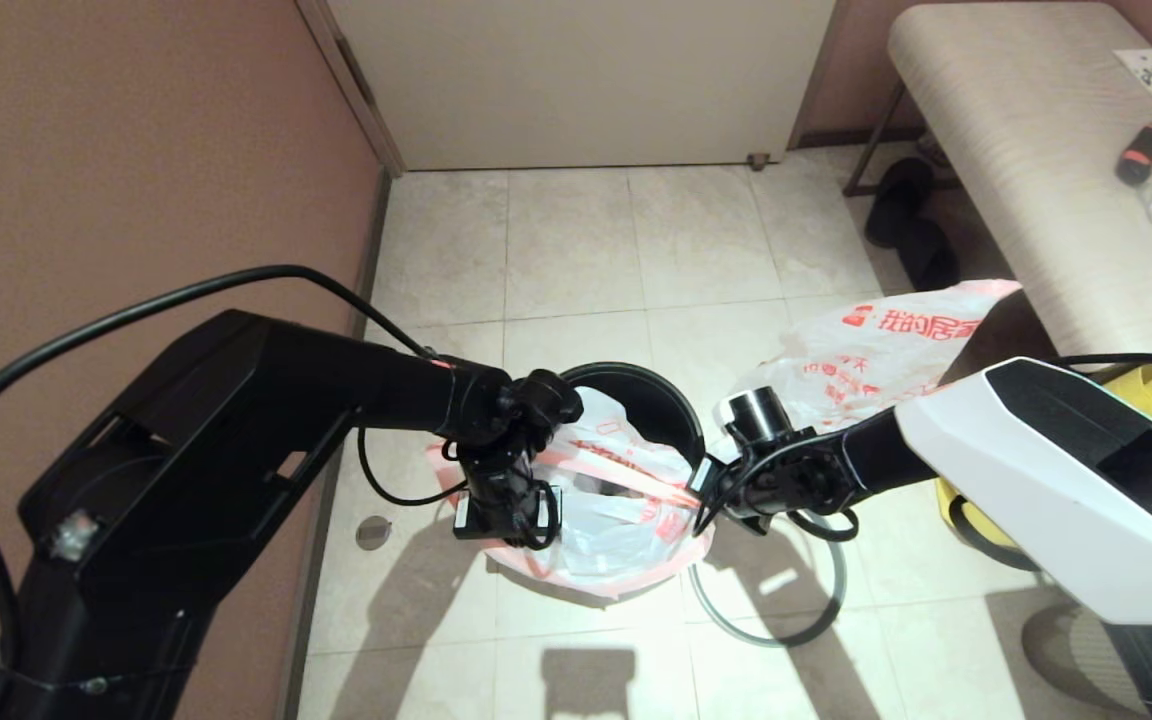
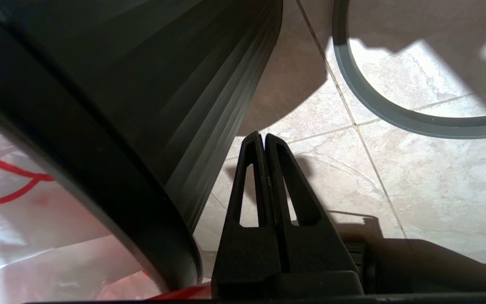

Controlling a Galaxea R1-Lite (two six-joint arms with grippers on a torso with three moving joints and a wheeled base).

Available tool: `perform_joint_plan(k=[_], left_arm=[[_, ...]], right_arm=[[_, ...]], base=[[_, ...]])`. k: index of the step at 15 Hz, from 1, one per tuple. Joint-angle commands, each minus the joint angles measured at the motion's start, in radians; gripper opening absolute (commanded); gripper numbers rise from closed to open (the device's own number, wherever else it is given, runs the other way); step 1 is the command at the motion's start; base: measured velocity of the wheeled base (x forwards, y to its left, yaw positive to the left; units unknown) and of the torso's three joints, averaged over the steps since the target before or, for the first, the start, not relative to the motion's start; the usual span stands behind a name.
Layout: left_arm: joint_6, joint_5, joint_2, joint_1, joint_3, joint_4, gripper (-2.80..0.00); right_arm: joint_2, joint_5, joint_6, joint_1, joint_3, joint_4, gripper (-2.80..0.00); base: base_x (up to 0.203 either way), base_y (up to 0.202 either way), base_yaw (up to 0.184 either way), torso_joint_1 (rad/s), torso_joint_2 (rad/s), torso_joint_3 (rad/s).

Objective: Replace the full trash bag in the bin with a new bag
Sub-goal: Put the new garbage bag on the trash can

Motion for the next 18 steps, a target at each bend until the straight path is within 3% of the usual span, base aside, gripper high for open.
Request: perform_joint_plan(k=[1, 5, 7, 9, 12, 18], left_arm=[[-0.003, 0.003, 0.02, 0.003, 0.002, 0.006, -2.8], [0.065, 0.026, 0.049, 0.042, 0.024, 0.021, -2.8], [0.068, 0.038, 0.064, 0.066, 0.008, 0.021, -2.8], [0.048, 0.031, 0.035, 0.072, -0.028, 0.018, -2.8], [-0.044, 0.004, 0.03, 0.069, -0.091, 0.015, -2.8], [-0.086, -0.082, -0.015, 0.045, -0.091, 0.019, -2.8]], right_arm=[[0.007, 0.0, 0.006, 0.0, -0.002, 0.0, -2.8], [0.006, 0.007, 0.008, -0.047, -0.002, -0.003, -2.8], [0.006, 0.007, 0.008, -0.048, -0.002, -0.003, -2.8], [0.006, 0.007, 0.008, -0.051, -0.002, -0.003, -2.8], [0.006, 0.007, 0.008, -0.051, -0.001, -0.003, -2.8], [0.01, 0.007, 0.008, -0.049, -0.002, -0.003, -2.8]], base=[[0.0, 0.0, 0.0, 0.0, 0.0, 0.0], [0.0, 0.0, 0.0, 0.0, 0.0, 0.0], [0.0, 0.0, 0.0, 0.0, 0.0, 0.0], [0.0, 0.0, 0.0, 0.0, 0.0, 0.0], [0.0, 0.0, 0.0, 0.0, 0.0, 0.0], [0.0, 0.0, 0.0, 0.0, 0.0, 0.0]])
